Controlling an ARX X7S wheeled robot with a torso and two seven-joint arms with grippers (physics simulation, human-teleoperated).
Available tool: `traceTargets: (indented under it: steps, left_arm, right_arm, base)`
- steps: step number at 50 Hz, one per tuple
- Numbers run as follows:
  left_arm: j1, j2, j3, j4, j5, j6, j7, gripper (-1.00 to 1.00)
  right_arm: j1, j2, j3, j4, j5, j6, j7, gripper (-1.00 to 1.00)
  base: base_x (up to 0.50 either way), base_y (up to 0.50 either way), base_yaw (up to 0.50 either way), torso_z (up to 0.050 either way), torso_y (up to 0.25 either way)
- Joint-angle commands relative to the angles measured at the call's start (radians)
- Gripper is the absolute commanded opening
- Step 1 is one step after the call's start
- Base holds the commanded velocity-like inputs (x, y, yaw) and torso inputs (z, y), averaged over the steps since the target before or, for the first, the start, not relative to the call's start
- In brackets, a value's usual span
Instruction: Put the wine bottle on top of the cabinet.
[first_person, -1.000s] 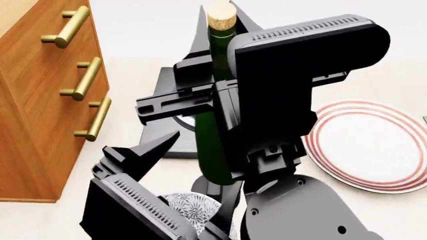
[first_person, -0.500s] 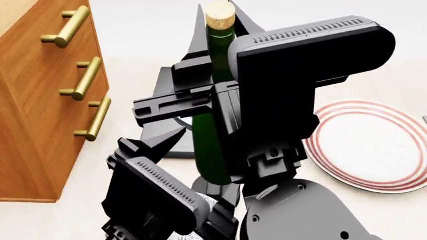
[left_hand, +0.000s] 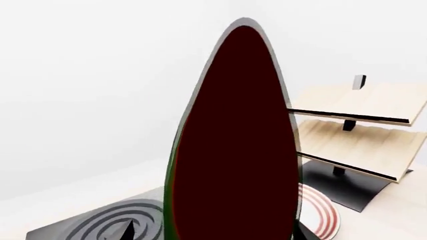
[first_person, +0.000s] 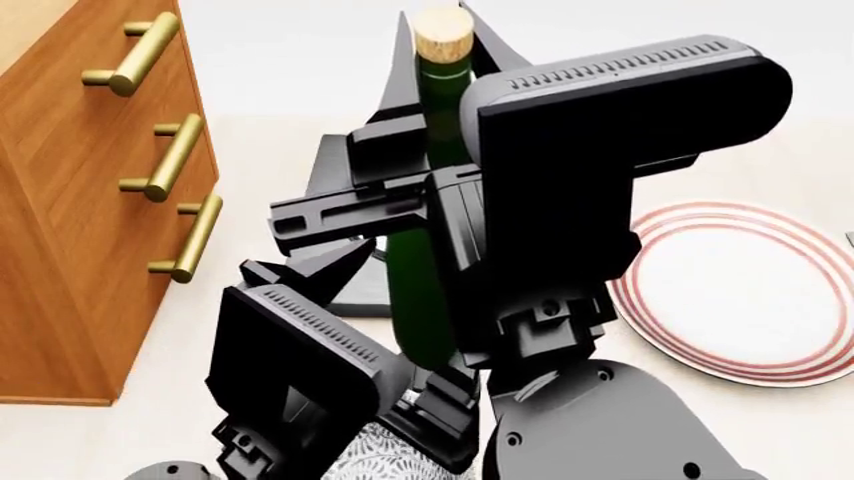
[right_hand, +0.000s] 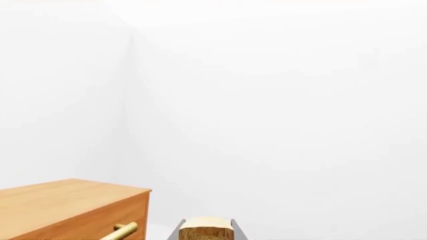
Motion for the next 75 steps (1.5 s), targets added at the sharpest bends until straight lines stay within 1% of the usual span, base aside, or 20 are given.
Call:
traceTargets:
  steps: [1, 2, 22, 23, 42, 48, 51, 52, 56, 60, 67, 71, 75]
  left_arm:
    - [-0.008, -0.015, 0.018, -0.017, -0.022, 0.021, -0.024, 1.0]
    - [-0.009, -0.017, 0.019, -0.016, -0.021, 0.022, -0.029, -1.0]
    - [-0.01, -0.039, 0.039, -0.039, -0.044, 0.061, -0.051, -1.0]
    - [-0.011, -0.039, 0.038, -0.041, -0.046, 0.064, -0.052, -1.0]
    - [-0.032, -0.051, 0.05, -0.039, -0.071, 0.064, -0.076, -1.0]
    - [-0.043, -0.059, 0.041, -0.043, -0.079, 0.064, -0.086, -1.0]
    - [-0.054, -0.064, 0.038, -0.043, -0.081, 0.056, -0.091, -1.0]
    - [-0.056, -0.066, 0.041, -0.044, -0.08, 0.055, -0.091, -1.0]
    - [-0.069, -0.079, 0.038, -0.08, -0.071, 0.06, -0.093, -1.0]
    - [-0.069, -0.094, 0.019, -0.112, -0.072, 0.079, -0.096, -1.0]
    - [-0.073, -0.13, 0.009, -0.109, -0.063, 0.061, -0.109, -1.0]
    - [-0.077, -0.143, -0.003, -0.096, -0.066, 0.049, -0.12, -1.0]
    - [-0.086, -0.165, -0.022, -0.074, -0.072, 0.033, -0.129, -1.0]
  right_arm:
    - [-0.001, 0.007, 0.003, -0.005, -0.016, -0.011, 0.0, -1.0]
    - [-0.001, 0.007, 0.003, -0.005, -0.015, -0.011, 0.0, -1.0]
    - [-0.01, 0.019, -0.024, 0.005, -0.02, -0.037, 0.006, -1.0]
    - [-0.014, 0.022, -0.03, 0.006, -0.029, -0.047, 0.005, 1.0]
    - [-0.049, 0.032, -0.041, -0.003, -0.02, -0.072, 0.013, 1.0]
    - [-0.088, 0.041, 0.008, -0.092, 0.027, -0.044, 0.046, 1.0]
    - [-0.17, 0.061, 0.011, -0.16, 0.021, -0.082, 0.049, 1.0]
    - [-0.2, 0.051, 0.05, -0.18, 0.07, -0.095, 0.042, 1.0]
    - [-0.237, 0.074, 0.081, -0.24, 0.093, -0.088, 0.068, 1.0]
    - [-0.357, 0.106, 0.084, -0.24, 0.046, -0.18, 0.042, 1.0]
    - [-0.482, 0.136, 0.109, -0.28, 0.033, -0.25, 0.048, 1.0]
    - [-0.519, 0.147, 0.096, -0.287, 0.014, -0.277, 0.051, 1.0]
    - [-0.599, 0.15, 0.094, -0.27, -0.02, -0.347, 0.042, 1.0]
  base:
    - [0.0, 0.0, 0.0, 0.0, 0.0]
    - [0.0, 0.0, 0.0, 0.0, 0.0]
    - [0.0, 0.0, 0.0, 0.0, 0.001]
    - [0.0, 0.0, 0.0, 0.0, 0.0]
    - [0.0, 0.0, 0.0, 0.001, 0.001]
    - [0.0, 0.0, 0.0, 0.0, 0.0]
    - [0.0, 0.0, 0.0, 0.0, 0.0]
    - [0.0, 0.0, 0.0, 0.0, 0.0]
    - [0.0, 0.0, 0.0, 0.0, 0.0]
    - [0.0, 0.0, 0.0, 0.0, 0.003]
    - [0.0, 0.0, 0.0, 0.0, 0.0]
    - [0.0, 0.0, 0.0, 0.0, 0.0]
    - [0.0, 0.0, 0.0, 0.0, 0.002]
